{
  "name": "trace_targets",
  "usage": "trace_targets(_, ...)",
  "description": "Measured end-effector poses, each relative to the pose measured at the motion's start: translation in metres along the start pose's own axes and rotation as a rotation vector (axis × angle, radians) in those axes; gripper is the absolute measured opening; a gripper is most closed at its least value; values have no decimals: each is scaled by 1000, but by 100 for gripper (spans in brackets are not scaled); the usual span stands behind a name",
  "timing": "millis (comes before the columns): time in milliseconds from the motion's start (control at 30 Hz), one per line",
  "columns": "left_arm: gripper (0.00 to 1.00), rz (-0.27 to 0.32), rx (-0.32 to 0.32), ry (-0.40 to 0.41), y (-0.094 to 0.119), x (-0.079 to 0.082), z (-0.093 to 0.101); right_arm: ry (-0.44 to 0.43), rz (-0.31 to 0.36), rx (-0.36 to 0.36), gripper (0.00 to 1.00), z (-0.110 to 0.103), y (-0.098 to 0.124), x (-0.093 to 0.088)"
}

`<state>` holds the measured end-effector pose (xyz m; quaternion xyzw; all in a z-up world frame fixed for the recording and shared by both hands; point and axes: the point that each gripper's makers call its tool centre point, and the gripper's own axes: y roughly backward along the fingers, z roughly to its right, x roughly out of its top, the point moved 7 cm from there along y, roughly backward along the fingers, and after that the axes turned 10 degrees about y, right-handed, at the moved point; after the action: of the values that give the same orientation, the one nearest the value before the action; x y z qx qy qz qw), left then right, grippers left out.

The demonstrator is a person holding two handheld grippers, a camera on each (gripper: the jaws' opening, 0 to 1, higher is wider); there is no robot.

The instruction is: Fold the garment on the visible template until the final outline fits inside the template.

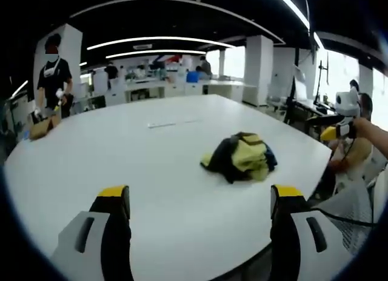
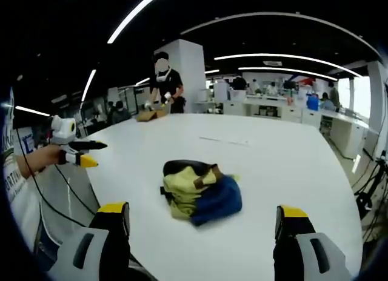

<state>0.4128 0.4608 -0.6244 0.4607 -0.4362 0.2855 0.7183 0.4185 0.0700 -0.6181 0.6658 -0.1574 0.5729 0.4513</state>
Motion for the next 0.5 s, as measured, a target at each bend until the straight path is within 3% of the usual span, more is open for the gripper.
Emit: trace_targets(500,93,-4,7,4,0,0,-3,2,-6,1,99,-1,-3,1)
